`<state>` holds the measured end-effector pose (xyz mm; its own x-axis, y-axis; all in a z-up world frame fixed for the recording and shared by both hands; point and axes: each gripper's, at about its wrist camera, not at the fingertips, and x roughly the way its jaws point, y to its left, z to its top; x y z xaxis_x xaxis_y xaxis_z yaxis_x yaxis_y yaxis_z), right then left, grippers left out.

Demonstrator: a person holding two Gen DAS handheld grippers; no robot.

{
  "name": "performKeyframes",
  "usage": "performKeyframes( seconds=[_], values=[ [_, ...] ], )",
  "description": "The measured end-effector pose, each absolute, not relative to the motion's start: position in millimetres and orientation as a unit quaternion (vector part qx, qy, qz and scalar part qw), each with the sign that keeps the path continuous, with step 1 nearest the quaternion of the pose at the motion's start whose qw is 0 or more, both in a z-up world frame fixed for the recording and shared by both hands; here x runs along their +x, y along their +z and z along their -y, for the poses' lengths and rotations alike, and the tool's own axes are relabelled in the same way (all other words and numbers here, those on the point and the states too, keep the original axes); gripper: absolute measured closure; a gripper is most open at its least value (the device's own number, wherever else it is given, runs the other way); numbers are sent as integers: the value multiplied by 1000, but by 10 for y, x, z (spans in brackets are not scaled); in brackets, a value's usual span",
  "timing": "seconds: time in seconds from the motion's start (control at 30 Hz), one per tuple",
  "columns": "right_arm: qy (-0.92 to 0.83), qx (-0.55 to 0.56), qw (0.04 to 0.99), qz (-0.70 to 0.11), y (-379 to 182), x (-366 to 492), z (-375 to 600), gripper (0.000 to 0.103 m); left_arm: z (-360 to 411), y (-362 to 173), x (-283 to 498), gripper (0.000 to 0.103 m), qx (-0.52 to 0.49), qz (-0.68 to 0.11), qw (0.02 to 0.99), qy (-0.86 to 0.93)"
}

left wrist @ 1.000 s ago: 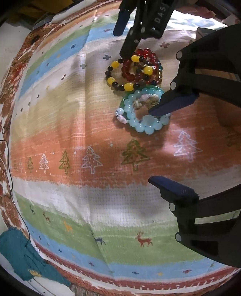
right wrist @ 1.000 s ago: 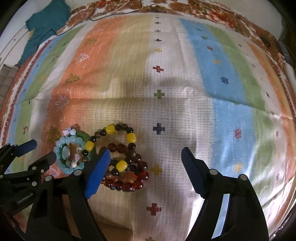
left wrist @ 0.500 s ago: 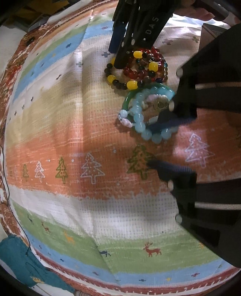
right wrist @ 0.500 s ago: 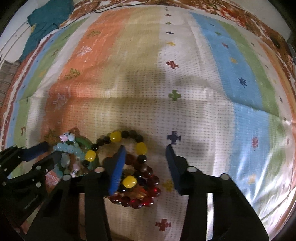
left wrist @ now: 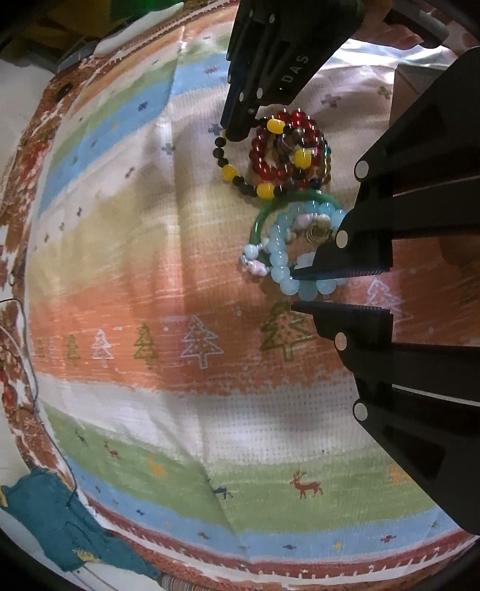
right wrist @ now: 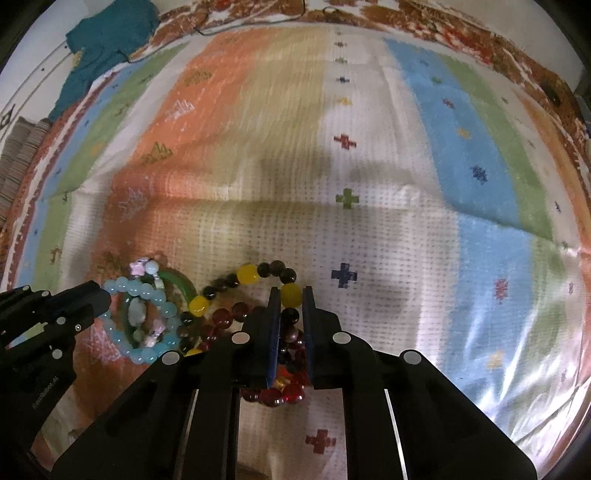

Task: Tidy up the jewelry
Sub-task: 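Grasp the light blue bead bracelet with left tool while right tool grasps yellow-black bracelet, then lift both held bracelets and carry them over the metal tin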

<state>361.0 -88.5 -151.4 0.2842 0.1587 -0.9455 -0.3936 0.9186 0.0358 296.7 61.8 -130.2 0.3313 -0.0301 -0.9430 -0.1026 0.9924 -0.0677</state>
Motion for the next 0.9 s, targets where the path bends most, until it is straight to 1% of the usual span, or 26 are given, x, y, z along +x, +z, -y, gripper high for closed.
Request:
performKeyframes(
  seconds=[0.37, 0.9],
  values=[
    [213, -96, 817, -528, -1111, 3278, 980, 91, -413, -845, 2773, 92, -61, -536, 842, -1],
    [219, -102, 850, -469, -721, 2927, 1069, 91, -292, -390, 2455, 92, -72, -496, 865, -17]
  ],
)
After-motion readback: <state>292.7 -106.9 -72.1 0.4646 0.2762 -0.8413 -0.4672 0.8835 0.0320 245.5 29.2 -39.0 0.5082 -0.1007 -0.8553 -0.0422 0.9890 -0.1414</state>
